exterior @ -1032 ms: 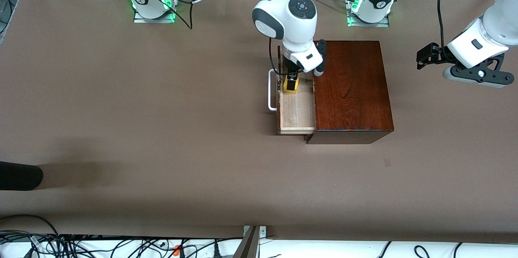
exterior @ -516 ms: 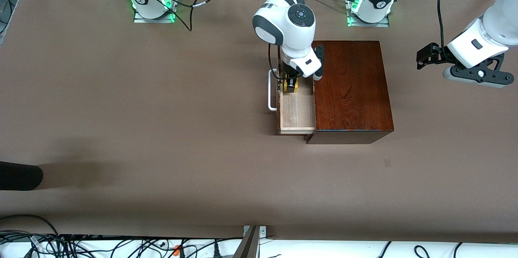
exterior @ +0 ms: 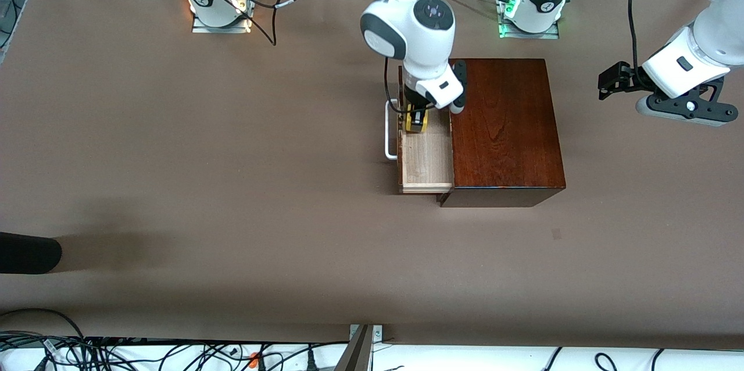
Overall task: Open drawer, take yellow block, close drawer
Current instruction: 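Lower the right gripper into the drawer and grasp the yellow cube, then lift the cube with the right gripper while the left gripper reaches the handle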
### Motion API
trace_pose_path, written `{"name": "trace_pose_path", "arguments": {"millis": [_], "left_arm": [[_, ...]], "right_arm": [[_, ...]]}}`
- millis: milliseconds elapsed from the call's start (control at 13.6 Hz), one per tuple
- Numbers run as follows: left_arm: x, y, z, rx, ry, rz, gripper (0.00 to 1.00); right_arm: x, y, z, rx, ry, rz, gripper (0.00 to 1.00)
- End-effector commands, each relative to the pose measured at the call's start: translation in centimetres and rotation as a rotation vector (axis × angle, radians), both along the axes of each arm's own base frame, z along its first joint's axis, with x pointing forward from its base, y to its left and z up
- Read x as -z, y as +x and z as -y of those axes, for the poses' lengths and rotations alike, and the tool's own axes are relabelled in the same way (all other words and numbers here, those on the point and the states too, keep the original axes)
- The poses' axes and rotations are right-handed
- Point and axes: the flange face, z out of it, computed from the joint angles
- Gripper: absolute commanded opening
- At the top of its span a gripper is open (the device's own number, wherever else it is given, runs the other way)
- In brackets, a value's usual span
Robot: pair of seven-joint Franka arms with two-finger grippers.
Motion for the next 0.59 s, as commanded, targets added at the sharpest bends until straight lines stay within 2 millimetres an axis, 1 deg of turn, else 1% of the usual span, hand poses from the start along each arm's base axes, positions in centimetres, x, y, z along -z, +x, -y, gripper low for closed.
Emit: {"name": "trace_pose_path", "arguments": {"millis": [0, 74, 147, 221, 295, 369, 442, 516], "left_arm": [[-0.2, -0.6, 0.0, 0.017, -0.02, -0.005, 1.0], [-0.3, -0.6, 0.0, 0.017, -0.02, -0.004, 1.0], [-0.3, -0.6, 0.2, 0.018, -0.02, -0.002, 1.0], [-0.3, -0.7, 0.8, 0.029, -0.02, -0.004, 1.0], [-0.5, -0.8, 1.6, 0.045, -0.021, -0.004, 1.0], [-0.8, -1.1, 3.7, 0.085, -0.02, -0.011, 1.0], [-1.4, -1.6, 5.9, 0.124, -0.019, -0.015, 1.0], [-1.5, -2.0, 7.4, 0.153, -0.018, -0.017, 1.0]], "right_arm": [[-9.8, 0.6, 3.0, 0.045, 0.059, -0.018, 0.0], [-12.4, 1.4, 4.9, 0.076, 0.077, -0.045, 0.0], [-15.3, 2.6, 7.5, 0.113, 0.096, -0.057, 0.0], [-17.7, 3.7, 10.1, 0.148, 0.108, -0.071, 0.0], [-19.5, 5.3, 13.3, 0.197, 0.109, -0.087, 0.0], [-20.6, 7.2, 16.3, 0.246, 0.108, -0.092, 0.0], [-22.1, 8.8, 19.7, 0.297, 0.108, -0.091, 0.0], [-23.2, 10.2, 23.1, 0.347, 0.101, -0.096, 0.0]]}}
